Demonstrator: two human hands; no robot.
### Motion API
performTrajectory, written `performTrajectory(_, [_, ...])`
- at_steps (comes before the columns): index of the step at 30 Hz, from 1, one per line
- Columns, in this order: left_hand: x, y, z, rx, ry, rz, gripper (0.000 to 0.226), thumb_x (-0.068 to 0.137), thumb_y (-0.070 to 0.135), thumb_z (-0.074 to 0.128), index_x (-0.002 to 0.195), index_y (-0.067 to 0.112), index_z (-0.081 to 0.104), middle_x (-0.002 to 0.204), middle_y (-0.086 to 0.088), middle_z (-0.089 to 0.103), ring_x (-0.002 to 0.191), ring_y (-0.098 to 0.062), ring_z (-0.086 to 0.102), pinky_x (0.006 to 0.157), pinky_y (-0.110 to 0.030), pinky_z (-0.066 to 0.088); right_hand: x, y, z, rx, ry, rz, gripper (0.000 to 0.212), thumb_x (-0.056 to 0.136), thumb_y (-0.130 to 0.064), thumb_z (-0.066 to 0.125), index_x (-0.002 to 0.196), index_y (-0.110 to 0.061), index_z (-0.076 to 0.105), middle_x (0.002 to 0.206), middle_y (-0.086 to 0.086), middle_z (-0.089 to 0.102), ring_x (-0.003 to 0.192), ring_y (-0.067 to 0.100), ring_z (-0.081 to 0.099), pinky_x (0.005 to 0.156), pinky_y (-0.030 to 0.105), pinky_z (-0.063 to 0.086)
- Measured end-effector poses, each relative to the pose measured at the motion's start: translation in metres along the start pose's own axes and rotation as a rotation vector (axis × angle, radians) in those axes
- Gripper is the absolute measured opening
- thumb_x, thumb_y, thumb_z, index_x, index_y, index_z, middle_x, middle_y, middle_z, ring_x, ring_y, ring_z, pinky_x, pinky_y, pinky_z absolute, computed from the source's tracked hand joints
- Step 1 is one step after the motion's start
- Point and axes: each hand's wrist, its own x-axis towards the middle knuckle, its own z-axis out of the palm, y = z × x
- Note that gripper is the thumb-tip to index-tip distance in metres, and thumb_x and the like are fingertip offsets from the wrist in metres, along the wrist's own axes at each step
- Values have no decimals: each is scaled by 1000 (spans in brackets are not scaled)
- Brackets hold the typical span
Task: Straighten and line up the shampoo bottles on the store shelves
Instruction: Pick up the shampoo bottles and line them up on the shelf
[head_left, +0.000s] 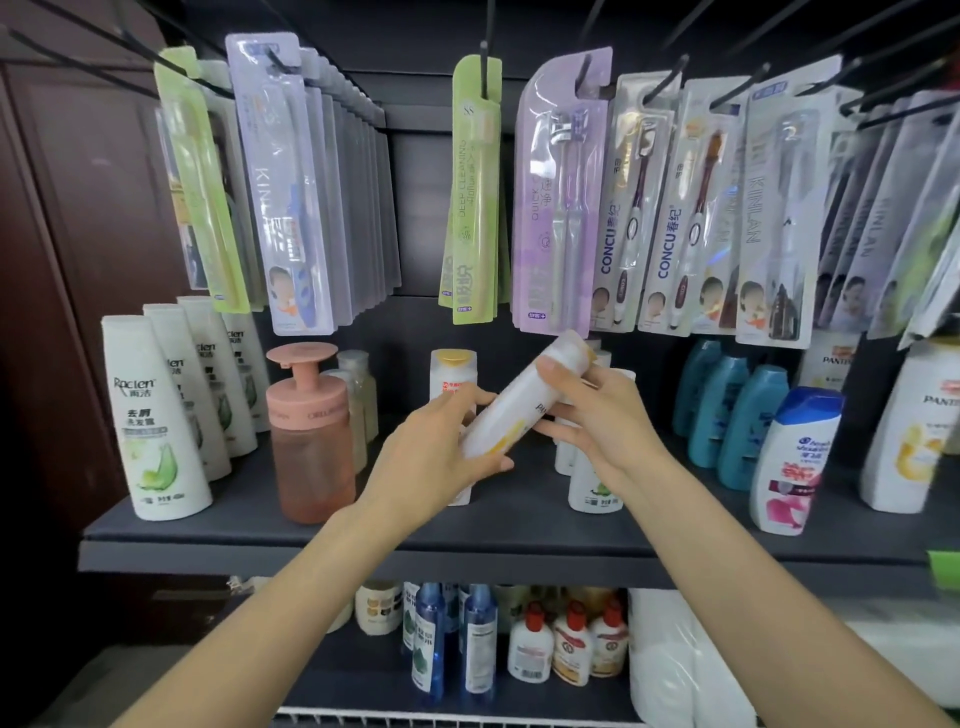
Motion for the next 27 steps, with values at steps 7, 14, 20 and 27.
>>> performTrajectory(7, [-9,-10,-14,-92,-200,5,66,75,33,74,132,35,43,111,10,56,90,-6,57,79,-19,48,3,8,-8,269,33,43,31,92,-13,57,120,1,56,117,20,65,107,30,64,87,41,55])
performTrajectory(14, [-23,-17,-16,16,6,96,63,73,25,75,129,33,49,108,6,51,96,-9,51,85,-22,43,1,9,-14,373,-166,29,27,93,-8,46,119,-2,54,118,18,65,112,31,62,92,45,53])
performTrajectory(20, [-27,-21,-15,162,111,143,61,71,25,77,126,31,53,105,7,45,97,-10,43,78,-25,42,-1,14,-12,331,-179,-1,21,96,-2,40,104,-7,59,97,8,72,98,24,67,85,43,56])
performTrajectory(27, [-25,-24,-15,212,131,173,65,68,25,78,120,41,43,104,6,45,94,-10,40,68,-30,48,0,19,-12,361,-189,-1,22,95,1,39,103,-5,59,97,10,72,94,23,68,77,38,58])
